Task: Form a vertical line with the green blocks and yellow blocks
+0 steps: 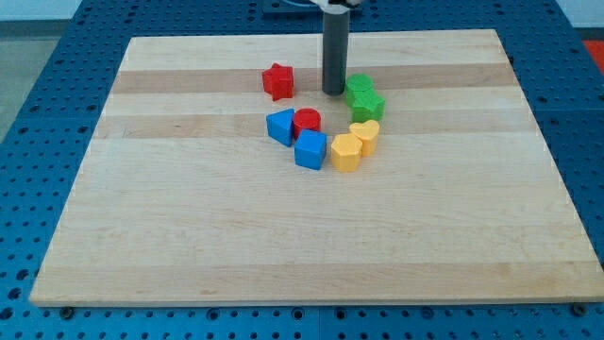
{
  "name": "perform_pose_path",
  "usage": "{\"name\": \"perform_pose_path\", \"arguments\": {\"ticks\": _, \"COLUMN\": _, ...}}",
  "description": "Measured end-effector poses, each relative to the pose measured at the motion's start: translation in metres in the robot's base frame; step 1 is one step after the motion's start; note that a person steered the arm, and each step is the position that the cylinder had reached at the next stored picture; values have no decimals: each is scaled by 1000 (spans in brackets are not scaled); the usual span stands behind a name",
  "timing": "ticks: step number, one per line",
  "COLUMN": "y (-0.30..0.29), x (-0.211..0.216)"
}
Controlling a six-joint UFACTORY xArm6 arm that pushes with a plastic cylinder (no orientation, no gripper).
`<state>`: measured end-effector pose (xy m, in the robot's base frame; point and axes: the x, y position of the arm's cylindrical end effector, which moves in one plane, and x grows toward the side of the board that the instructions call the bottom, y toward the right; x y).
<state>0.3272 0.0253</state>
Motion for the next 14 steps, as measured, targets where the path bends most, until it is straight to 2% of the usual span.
{"name": "perform_pose_path", "arguments": {"ticks": 4, "y": -14, "x": 61}}
{"name": "perform_pose_path", "arguments": {"ticks": 7, "y": -55, "x": 136}}
{"name": "perform_pose_path", "arguments": {"ticks": 11, "y": 10, "x": 127}}
{"name": "perform_pose_path", "arguments": {"ticks": 14, "y": 42, "x": 150}}
